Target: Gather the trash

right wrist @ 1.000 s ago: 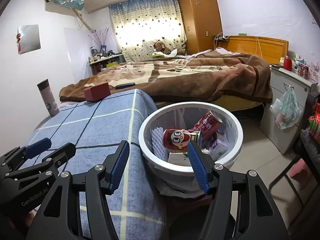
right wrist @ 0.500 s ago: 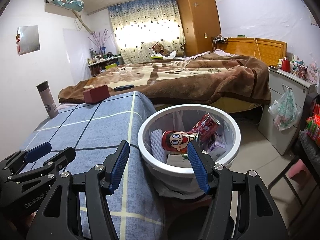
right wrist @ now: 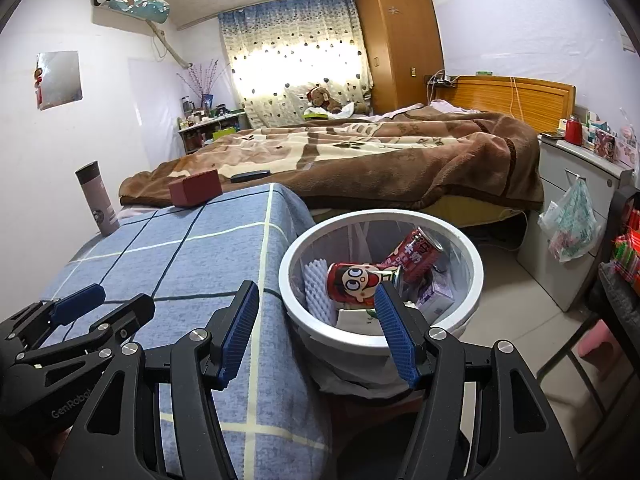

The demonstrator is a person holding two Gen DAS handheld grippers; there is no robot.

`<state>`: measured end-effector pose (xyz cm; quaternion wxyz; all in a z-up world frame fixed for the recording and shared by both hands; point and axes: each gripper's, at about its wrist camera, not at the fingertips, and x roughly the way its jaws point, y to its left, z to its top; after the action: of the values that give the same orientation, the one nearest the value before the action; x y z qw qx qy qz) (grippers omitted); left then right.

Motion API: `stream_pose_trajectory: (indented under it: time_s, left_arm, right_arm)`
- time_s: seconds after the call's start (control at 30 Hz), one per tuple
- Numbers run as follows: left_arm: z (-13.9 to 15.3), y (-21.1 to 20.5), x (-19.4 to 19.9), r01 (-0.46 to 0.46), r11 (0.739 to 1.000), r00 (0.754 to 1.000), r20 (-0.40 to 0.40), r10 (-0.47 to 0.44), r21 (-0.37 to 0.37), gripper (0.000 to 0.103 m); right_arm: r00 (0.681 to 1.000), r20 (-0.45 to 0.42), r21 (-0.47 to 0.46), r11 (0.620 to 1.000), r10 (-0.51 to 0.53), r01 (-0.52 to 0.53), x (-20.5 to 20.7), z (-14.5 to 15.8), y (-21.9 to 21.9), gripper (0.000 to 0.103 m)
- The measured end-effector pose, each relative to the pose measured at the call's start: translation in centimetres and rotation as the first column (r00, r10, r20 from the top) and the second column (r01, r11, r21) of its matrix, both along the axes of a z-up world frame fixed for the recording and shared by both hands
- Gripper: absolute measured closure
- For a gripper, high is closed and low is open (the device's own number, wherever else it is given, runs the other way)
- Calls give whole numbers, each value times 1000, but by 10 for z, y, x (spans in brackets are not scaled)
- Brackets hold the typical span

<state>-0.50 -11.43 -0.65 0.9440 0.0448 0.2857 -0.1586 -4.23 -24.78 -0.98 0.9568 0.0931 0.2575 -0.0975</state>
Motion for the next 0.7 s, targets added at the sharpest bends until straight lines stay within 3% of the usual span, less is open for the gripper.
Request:
stream_pose_trajectory:
  time_s: [0.7]
  left_arm:
    - [-1, 3, -1, -6, 1000, 1000, 1, 6, -1, 35]
  right_arm:
    - [1000, 0, 1, 1000, 3, -3, 0, 1, 0, 41]
